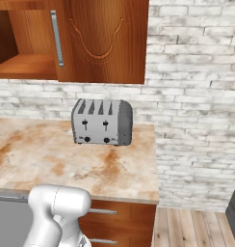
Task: Close all open cabinet doors.
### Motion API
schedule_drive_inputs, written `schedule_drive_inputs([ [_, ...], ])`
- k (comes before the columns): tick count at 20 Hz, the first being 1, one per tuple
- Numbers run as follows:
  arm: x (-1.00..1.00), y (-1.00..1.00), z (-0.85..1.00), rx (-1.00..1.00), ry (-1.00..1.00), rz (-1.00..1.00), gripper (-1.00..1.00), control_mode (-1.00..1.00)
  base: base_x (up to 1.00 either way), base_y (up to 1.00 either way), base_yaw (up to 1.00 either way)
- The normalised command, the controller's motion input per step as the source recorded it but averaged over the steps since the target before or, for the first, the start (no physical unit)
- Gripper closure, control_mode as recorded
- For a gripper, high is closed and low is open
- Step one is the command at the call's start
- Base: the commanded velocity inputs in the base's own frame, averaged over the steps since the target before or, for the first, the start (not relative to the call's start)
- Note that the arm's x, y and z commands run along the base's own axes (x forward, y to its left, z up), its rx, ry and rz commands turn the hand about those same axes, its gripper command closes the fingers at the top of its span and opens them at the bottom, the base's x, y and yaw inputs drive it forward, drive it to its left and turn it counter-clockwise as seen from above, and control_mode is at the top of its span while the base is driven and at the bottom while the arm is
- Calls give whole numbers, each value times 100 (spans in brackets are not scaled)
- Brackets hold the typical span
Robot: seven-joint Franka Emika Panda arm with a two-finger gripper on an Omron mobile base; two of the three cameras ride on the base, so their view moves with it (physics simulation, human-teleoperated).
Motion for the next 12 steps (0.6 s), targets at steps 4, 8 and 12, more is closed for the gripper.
schedule_drive_inputs([
  [4, 62, 60, -2, -15, -18, -9, -100, -100, 0, 0, 0],
  [8, 51, 47, -1, -13, -9, -22, -100, -100, 0, 0, 0],
  [12, 45, 42, 0, -10, -5, -32, -100, -100, 0, 0, 0],
])
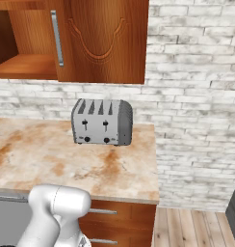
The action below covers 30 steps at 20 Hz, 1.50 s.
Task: Close all open cabinet doors.
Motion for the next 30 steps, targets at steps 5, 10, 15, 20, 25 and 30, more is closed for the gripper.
schedule_drive_inputs([
  [5, 48, 30, 0, -8, -3, -39, -100, -100, 0, 0, 0],
  [10, 46, 8, 0, -5, -1, -40, -100, -100, 0, 0, 0],
  [15, 35, -11, 0, 0, 0, -29, -100, -100, 0, 0, 0],
  [20, 18, -39, 0, 0, 0, -18, -100, -100, 0, 0, 0],
  [25, 2, -57, 0, 0, -1, -10, -100, -100, 0, 0, 0],
  [30, 5, -64, 0, 0, -1, -4, -100, -100, 0, 0, 0],
])
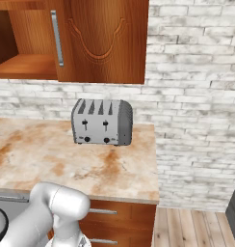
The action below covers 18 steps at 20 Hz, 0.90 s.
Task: Close all open cabinet doors.
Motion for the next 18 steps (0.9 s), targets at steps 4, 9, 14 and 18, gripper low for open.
schedule_drive_inputs([
  [4, 32, -56, 0, 0, 0, 0, -100, -100, 0, 0, 0],
  [9, 73, -38, 0, 0, -2, 0, -100, -100, 0, 0, 0],
  [14, 88, -30, 0, 2, -1, 1, -100, -100, 0, 0, 0],
  [18, 92, -22, 0, 3, -1, 3, -100, -100, 0, 0, 0],
])
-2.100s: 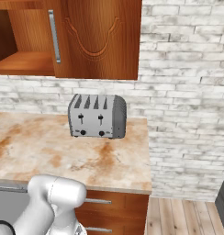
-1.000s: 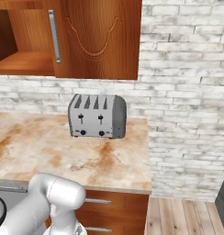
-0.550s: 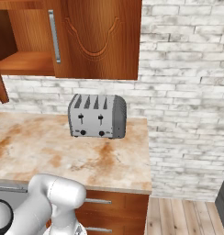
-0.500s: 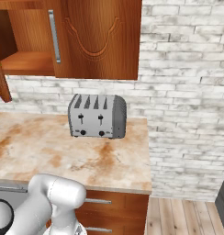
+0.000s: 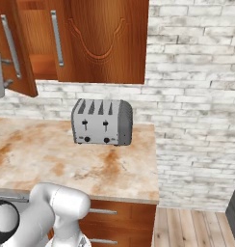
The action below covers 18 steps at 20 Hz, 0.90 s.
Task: Close all open cabinet doors.
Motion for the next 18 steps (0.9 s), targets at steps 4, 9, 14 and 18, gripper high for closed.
schedule_drive_inputs([
  [4, 94, -13, 0, 5, 0, 4, -100, -100, 0, 0, 0],
  [9, 94, -6, 0, 6, 0, 6, -100, -100, 0, 0, 0],
  [14, 87, -2, 0, 6, 0, 6, -100, -100, 0, 0, 0],
  [18, 75, 0, -11, 6, 1, 5, -100, -100, 0, 0, 0],
])
